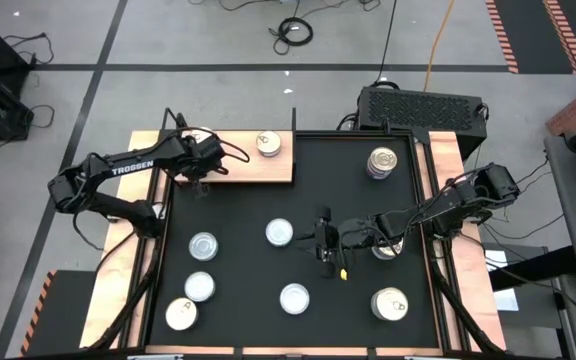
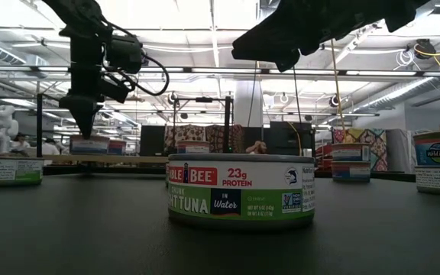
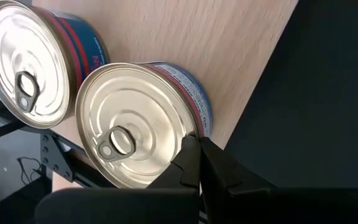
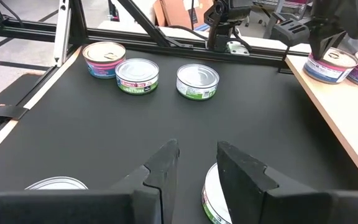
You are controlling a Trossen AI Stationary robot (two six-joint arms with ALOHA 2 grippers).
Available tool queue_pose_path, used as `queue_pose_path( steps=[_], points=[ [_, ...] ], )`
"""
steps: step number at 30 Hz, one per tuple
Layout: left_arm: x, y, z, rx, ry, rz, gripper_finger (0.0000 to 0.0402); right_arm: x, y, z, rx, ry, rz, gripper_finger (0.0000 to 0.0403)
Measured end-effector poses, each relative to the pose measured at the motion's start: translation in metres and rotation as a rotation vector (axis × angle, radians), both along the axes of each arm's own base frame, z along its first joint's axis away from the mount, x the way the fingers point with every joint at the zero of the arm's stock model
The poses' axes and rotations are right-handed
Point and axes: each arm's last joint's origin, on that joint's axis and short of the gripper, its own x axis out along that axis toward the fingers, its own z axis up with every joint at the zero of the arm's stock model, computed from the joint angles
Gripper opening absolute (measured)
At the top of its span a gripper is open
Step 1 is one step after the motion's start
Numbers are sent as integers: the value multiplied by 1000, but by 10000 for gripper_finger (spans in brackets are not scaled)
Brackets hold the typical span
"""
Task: Stack canned seafood by type on shelf
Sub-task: Put the blue-pink tuna can on the shelf
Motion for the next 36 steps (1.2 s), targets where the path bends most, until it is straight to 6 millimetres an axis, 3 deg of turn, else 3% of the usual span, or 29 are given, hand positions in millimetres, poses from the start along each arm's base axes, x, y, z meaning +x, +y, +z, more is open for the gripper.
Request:
queue_pose_path(
  steps=[9, 27, 36],
  points=[
    [1, -1, 0, -31, -20, -3, 5, 0, 0, 0, 3, 0, -1, 105],
    [-5, -7, 3, -92, -36, 39, 115, 0, 0, 0, 0, 0, 0, 105],
    [2, -12, 34, -63, -104, 27, 133, 0, 0, 0, 1, -2, 0, 105]
  ],
)
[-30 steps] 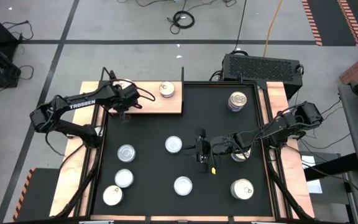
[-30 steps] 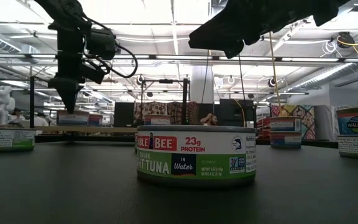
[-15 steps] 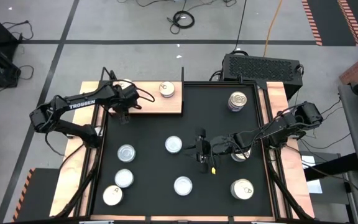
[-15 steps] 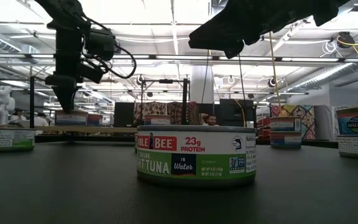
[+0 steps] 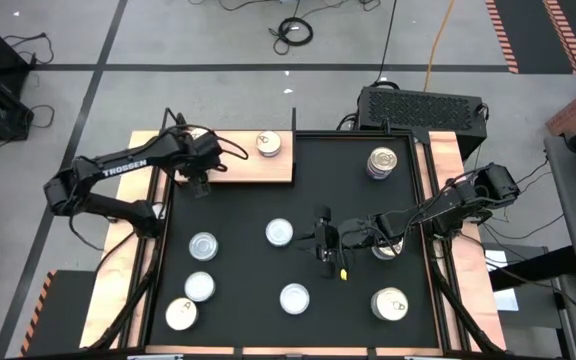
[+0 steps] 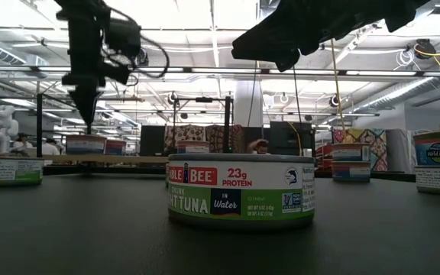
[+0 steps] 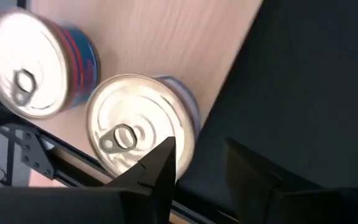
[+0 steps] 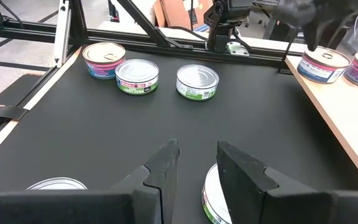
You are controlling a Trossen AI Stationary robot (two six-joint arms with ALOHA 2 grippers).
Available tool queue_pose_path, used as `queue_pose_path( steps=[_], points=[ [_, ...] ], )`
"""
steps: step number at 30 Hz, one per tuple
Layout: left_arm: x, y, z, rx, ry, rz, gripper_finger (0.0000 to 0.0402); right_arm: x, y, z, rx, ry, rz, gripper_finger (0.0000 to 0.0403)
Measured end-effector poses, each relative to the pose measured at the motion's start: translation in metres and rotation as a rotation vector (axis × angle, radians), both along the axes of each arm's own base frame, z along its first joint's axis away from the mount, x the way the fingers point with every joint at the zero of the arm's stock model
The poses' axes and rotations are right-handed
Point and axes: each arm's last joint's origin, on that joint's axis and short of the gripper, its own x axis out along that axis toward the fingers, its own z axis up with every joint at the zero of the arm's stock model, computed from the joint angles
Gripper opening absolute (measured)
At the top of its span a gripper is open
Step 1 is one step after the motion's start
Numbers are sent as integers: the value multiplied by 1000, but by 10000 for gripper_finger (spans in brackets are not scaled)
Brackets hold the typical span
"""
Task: Stack canned seafood by type on shelf
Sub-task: Put the blue-pink tuna can on the shelf
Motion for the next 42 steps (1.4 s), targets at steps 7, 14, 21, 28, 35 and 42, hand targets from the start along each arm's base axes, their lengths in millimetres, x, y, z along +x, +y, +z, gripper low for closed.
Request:
queue_pose_path(
  steps=[7, 14, 21, 28, 35, 42],
  points=[
    [2, -42, 33, -148, -140, -44, 132, 0, 0, 0, 0, 1, 0, 105],
    [8, -120, 32, -272, -135, -170, 132, 0, 1, 0, 11, 2, -2, 105],
    [3, -193, 27, -418, -108, -272, 132, 0, 1, 0, 35, 1, -10, 105],
    [-1, -246, 12, -456, -81, -313, 132, 0, 2, 0, 62, 0, 6, 105],
    [3, -275, -26, -470, 68, -363, 132, 0, 2, 1, 64, -2, 9, 105],
    [7, -285, -60, -553, 173, -328, 132, 0, 2, 1, 64, -2, 9, 105]
  ],
)
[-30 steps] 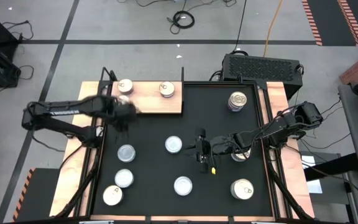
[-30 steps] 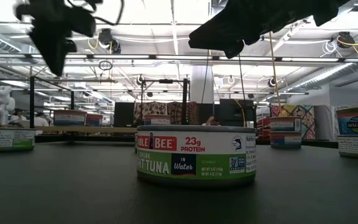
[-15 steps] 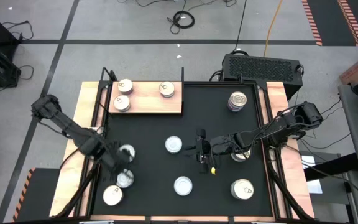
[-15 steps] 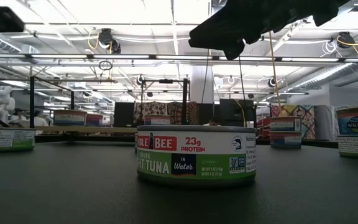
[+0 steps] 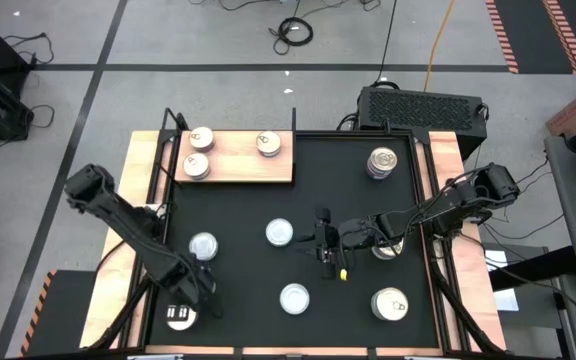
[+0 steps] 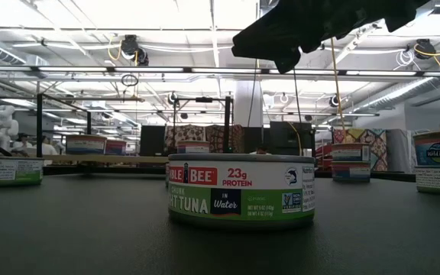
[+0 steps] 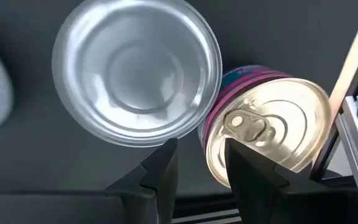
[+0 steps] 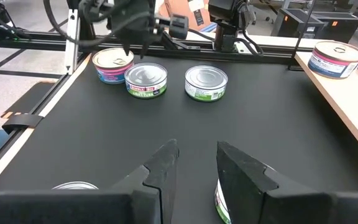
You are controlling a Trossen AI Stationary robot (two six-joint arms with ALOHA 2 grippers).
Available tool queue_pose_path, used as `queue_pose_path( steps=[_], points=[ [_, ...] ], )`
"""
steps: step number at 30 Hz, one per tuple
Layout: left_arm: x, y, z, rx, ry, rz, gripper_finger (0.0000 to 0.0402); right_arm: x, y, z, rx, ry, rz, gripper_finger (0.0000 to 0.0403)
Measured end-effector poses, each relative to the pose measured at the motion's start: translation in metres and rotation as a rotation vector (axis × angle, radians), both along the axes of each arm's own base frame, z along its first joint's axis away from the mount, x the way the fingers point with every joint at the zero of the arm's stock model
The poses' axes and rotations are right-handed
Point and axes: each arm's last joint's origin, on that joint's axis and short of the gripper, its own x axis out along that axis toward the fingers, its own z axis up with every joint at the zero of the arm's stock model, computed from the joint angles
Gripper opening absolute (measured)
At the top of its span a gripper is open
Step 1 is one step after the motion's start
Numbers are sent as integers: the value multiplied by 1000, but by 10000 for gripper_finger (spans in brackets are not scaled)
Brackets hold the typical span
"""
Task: Stack canned seafood by type on shelf
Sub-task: Put the blue-pink tuna can on the shelf
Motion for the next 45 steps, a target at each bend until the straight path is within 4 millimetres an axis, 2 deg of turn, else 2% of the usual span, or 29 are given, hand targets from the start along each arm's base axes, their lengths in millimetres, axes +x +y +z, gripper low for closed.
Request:
queue_pose_path(
  steps=[13, 20, 28, 32, 38, 45],
  points=[
    [2, -4, -5, -56, 26, -3, 132, 0, 1, 0, 0, 0, 3, 105],
    [-5, 2, -19, -58, 67, -2, 132, 0, 1, 0, 0, 1, 3, 105],
    [-4, 0, -20, -89, 66, -5, 129, 0, 1, 0, 0, 1, 3, 105],
    [-4, 0, -20, -96, 66, -7, 98, 0, 1, 0, 0, 1, 3, 105],
    [-4, 0, -19, -105, 59, -39, 12, 0, 1, 0, 0, 1, 3, 105],
    [-4, 1, -18, -113, 47, -59, 3, 0, 1, 0, 0, 1, 3, 105]
  ],
)
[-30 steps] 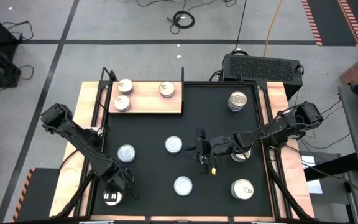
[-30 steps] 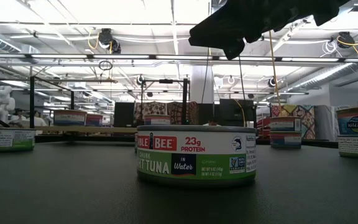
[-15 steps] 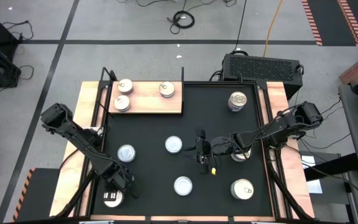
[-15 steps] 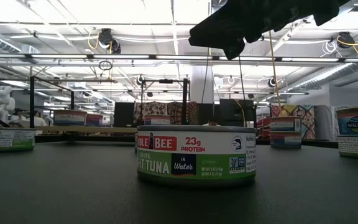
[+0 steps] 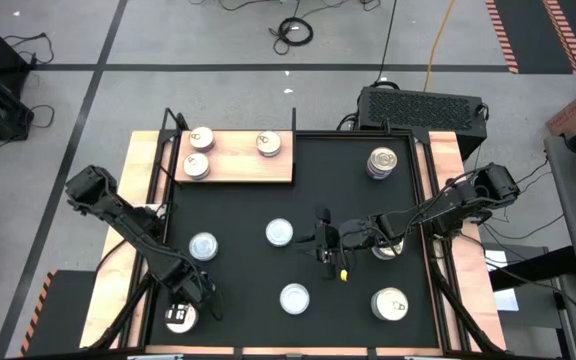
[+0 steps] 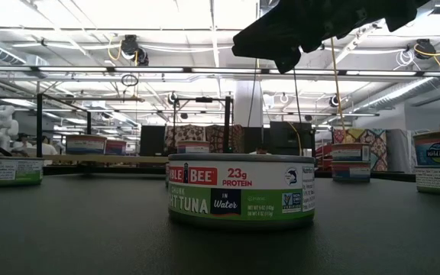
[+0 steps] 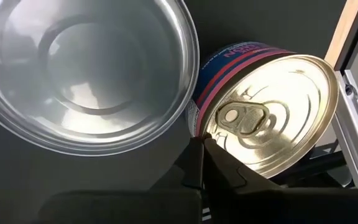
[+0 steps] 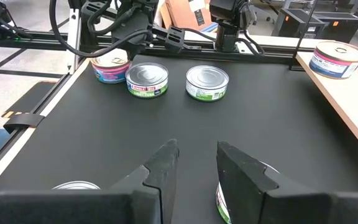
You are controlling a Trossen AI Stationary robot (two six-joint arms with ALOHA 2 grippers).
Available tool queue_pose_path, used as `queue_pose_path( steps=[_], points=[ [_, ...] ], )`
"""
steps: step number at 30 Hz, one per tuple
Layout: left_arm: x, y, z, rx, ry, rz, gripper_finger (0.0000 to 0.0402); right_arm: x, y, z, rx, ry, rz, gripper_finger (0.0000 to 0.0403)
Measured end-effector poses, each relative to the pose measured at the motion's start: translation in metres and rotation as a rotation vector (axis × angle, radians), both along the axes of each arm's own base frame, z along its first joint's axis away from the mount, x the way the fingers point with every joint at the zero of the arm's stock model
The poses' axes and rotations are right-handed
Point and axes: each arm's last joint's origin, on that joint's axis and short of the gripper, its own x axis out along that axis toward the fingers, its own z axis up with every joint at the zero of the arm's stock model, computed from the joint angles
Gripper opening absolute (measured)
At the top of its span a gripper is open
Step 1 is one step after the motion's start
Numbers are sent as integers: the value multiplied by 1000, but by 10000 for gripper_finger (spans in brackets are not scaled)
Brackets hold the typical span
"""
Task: Stack canned seafood by type on shelf
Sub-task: Put the blue-pink tuna can on the shelf
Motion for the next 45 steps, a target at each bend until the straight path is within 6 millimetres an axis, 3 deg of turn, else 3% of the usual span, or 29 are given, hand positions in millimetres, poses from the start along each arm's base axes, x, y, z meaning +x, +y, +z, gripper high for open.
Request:
queue_pose_path(
  steps=[15, 39, 45],
  points=[
    [15, 23, 32, -103, -152, 102, 1, 0, 0, 0, 1, -4, 0, 105],
    [48, 52, 37, -98, -400, 104, 0, 0, 0, 0, -2, -5, 1, 105],
    [54, 47, 51, -145, -439, 93, 0, 0, 0, 0, -3, -4, 1, 105]
  ],
)
